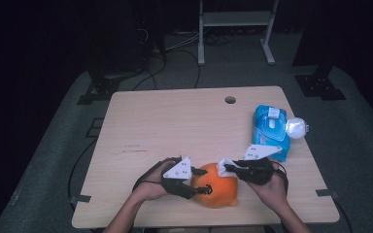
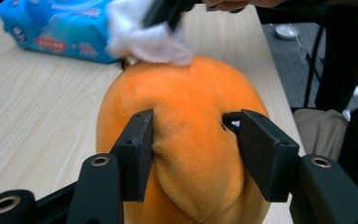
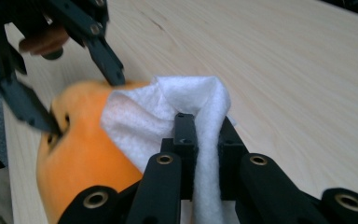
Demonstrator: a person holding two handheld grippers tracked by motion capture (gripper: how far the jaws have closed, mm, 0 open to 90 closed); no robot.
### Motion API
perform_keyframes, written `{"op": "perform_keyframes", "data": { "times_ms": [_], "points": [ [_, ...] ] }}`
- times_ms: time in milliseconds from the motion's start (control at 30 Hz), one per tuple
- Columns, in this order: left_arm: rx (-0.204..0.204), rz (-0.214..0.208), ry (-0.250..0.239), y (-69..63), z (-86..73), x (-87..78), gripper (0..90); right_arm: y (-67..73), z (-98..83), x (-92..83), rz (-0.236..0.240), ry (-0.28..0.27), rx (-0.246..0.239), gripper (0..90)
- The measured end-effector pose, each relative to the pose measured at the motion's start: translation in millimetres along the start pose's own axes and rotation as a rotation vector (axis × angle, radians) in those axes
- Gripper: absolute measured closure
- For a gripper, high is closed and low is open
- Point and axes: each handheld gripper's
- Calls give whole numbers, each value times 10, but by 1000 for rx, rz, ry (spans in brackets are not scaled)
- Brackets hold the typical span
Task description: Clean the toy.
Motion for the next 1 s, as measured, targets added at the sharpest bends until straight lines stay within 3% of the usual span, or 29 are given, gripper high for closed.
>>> {"op": "perform_keyframes", "data": {
  "times_ms": [133,200,533,633,733,800,867,1000],
  "points": [
    [-4,-11,-1,-10,5,23,458,76,122,80,4,-23,-42,816],
    [-39,-12,-9,25,-24,14,459,72,115,95,2,-18,-50,817],
    [-161,20,-37,210,-129,-31,456,-102,-175,-51,-32,44,8,816],
    [-195,43,-45,255,-142,-35,450,-60,-149,-79,-22,36,10,816],
    [-259,73,-79,308,-151,-15,434,51,-56,-60,17,3,-16,816],
    [-256,82,-90,312,-145,5,426,150,28,-14,30,-2,-59,816],
    [-249,89,-95,301,-122,-12,422,201,65,41,14,18,-95,816],
    [-242,50,-165,306,-58,-160,405,88,-10,78,7,14,-42,817]
  ]
}}
Point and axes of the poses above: each handheld gripper's, and its own axes: x roughly forward along the jaws, z roughly out of its top, y roughly to its left, and after that the axes turned 10 degrees about -x, right-handed
